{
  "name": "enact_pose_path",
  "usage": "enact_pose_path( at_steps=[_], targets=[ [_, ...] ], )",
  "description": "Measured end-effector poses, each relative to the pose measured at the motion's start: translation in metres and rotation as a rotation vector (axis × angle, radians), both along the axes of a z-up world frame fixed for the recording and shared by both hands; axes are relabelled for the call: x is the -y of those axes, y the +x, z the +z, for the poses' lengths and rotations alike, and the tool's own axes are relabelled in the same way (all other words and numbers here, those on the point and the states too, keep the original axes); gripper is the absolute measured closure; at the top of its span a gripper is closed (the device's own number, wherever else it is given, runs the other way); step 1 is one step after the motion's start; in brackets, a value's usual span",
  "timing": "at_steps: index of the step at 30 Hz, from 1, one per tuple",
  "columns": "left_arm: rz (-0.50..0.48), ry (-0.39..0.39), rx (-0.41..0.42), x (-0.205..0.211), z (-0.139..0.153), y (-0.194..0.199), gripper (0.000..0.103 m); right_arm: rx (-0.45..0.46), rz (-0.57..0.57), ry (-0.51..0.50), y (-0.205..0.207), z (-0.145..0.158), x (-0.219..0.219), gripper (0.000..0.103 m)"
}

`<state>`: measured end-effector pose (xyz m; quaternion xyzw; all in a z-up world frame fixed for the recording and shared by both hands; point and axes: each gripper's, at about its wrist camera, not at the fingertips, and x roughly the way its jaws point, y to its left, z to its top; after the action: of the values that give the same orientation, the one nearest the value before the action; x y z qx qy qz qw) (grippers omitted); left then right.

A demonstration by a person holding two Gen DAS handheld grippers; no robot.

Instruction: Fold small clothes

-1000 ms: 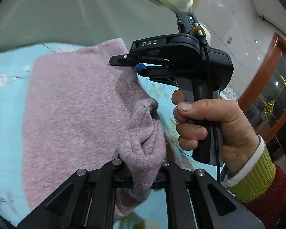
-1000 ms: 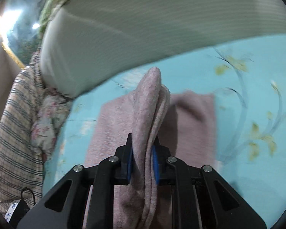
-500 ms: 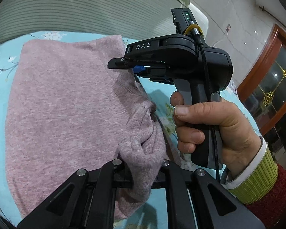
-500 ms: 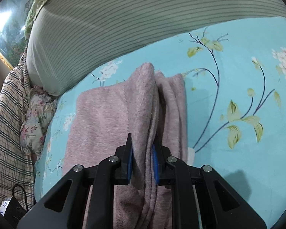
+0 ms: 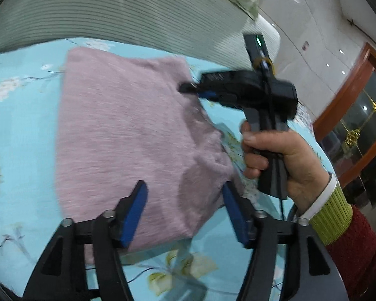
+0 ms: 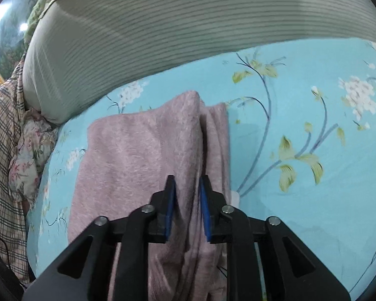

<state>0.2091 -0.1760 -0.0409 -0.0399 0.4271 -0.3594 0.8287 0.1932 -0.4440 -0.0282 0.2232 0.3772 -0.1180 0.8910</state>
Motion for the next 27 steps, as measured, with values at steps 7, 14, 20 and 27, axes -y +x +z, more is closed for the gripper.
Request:
enact_pose_path(
  at_steps=[7, 14, 20, 27],
  targets=[
    [0.134, -0.018, -0.036, -0.046, 0.000, 0.036, 0.033, 0.039, 0.013, 0.019, -0.038, 0.009, -0.018, 0.029],
    [0.198, -0.026, -0.120, -0.056, -0.024, 0.080, 0.028, -0.020, 0.044, 0.117, -0.044, -0.016, -0.016, 0.026],
    [0.244, -0.058, -0.210, -0.068, -0.047, 0.110, 0.020, -0.030, 0.066, 0.164, -0.037, -0.026, -0.010, 0.026],
    [0.206, -0.053, -0.226, -0.052, -0.060, 0.128, 0.018, -0.017, 0.087, 0.247, -0.028, -0.039, -0.007, 0.055]
  ],
)
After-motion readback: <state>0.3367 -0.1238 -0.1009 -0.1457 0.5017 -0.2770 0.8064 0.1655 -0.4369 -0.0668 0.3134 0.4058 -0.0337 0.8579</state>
